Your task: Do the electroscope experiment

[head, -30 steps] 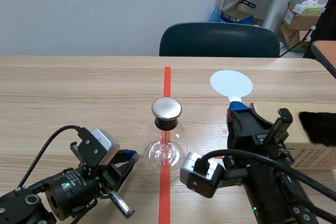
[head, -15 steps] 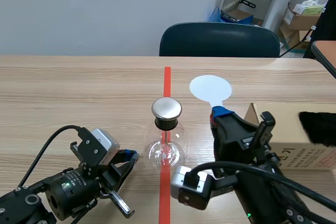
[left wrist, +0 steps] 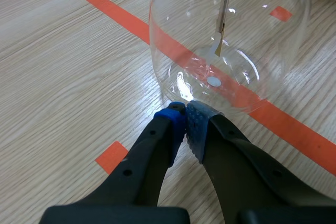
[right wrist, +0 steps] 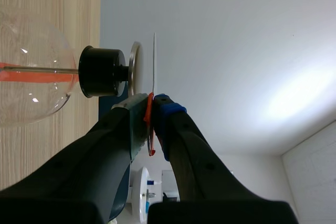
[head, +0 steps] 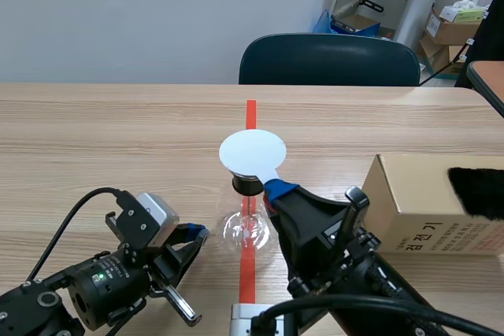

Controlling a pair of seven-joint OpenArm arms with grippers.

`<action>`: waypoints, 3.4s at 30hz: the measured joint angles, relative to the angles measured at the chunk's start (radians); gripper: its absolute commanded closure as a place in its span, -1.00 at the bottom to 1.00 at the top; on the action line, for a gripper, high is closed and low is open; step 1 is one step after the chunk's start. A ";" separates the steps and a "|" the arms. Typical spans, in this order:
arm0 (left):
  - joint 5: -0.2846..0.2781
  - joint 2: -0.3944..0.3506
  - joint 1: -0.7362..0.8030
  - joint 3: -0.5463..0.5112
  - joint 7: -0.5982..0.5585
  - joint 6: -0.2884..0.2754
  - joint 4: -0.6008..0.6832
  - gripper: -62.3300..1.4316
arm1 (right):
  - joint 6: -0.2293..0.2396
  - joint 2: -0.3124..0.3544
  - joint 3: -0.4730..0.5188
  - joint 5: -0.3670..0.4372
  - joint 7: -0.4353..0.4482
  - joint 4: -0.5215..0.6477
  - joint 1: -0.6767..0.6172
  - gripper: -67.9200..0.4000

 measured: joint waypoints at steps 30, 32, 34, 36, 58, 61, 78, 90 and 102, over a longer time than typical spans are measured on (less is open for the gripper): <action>0.000 0.000 0.000 0.000 0.000 0.000 0.000 0.82 | 0.000 0.003 0.001 0.000 -0.498 0.000 0.000 0.94; 0.000 0.000 0.000 0.000 0.000 0.000 0.000 0.82 | 0.000 0.003 0.001 0.000 -0.457 0.000 0.000 0.94; 0.000 0.000 0.000 0.000 0.000 0.000 0.000 0.82 | 0.000 0.003 0.001 0.000 -0.399 0.000 0.000 0.94; 0.000 0.000 0.000 0.000 0.000 0.000 0.000 0.82 | 0.000 0.003 0.001 0.000 -0.341 0.000 0.000 0.94; 0.000 0.000 0.000 0.000 0.000 0.026 0.000 0.82 | -0.007 0.003 0.001 0.000 0.066 0.000 0.000 0.94; 0.000 0.000 0.000 0.000 0.000 0.026 0.000 0.82 | -0.007 0.003 0.001 0.000 0.066 0.000 0.000 0.94; 0.000 0.000 0.000 0.000 0.000 0.026 0.000 0.82 | -0.003 0.003 0.001 0.000 -0.239 0.000 0.000 0.94; 0.000 0.000 0.000 0.000 -0.001 0.026 0.000 0.82 | -0.003 0.003 0.001 0.000 -0.566 0.000 0.000 0.94; 0.000 0.000 0.000 0.000 -0.001 0.026 0.000 0.82 | -0.003 0.003 0.001 0.000 -0.590 0.000 0.000 0.94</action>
